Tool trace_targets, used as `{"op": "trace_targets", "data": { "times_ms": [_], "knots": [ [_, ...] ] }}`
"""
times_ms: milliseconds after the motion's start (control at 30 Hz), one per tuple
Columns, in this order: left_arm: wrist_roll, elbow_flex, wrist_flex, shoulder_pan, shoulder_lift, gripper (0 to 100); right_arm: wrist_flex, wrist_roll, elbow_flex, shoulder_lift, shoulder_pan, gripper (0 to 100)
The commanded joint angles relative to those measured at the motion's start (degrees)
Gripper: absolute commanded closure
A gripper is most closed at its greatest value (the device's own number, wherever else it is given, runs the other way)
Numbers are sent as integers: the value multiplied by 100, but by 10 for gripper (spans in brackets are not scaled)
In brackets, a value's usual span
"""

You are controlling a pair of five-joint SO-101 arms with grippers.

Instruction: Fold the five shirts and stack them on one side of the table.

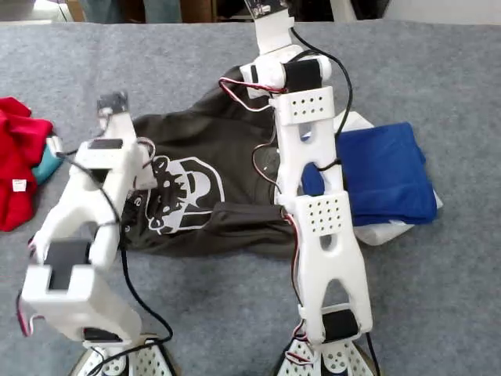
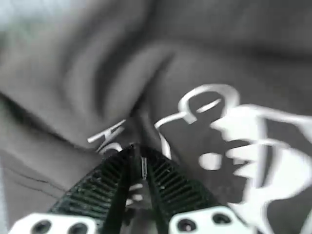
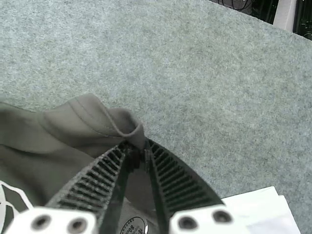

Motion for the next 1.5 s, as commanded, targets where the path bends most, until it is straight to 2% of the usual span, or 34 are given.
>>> {"op": "trace_targets", "data": {
  "times_ms": [0, 167, 300, 433, 567, 667, 800, 933, 1033, 1133, 1267, 1467],
  "knots": [
    [18, -585, 967, 48, 264, 971, -114, 9, -242, -84, 79, 980],
    [-563, -207, 1723, 110, 18, 972, -114, 9, -242, -84, 88, 980],
    [-844, 1033, 1521, 180, -897, 973, -114, 9, -242, -84, 88, 980],
    [-1363, 2475, 1292, 716, -2207, 973, -114, 79, -242, -84, 88, 980],
    [-1477, 2774, 1292, 769, -3209, 972, -105, 202, -242, -84, 88, 980],
    [-1415, 2237, 1327, 347, -3455, 971, -79, 202, -242, -84, 88, 980],
    [-747, 1042, 1749, -479, -3376, 970, -62, 343, -224, -57, 62, 980],
    [-343, -426, 2549, -1147, -3244, 970, -62, 316, -198, 13, -53, 980],
    [141, -1244, 2646, -1525, -3024, 970, -62, 352, -224, 145, -79, 980],
    [826, -1578, 2374, -1560, -2418, 970, -62, 360, -233, 154, -70, 980],
    [1292, -1868, 1960, -1437, -1213, 970, -62, 484, -233, 66, 88, 980],
    [1618, -3292, 2303, -954, 484, 970, -88, 519, -233, 13, 237, 980]
  ]
}}
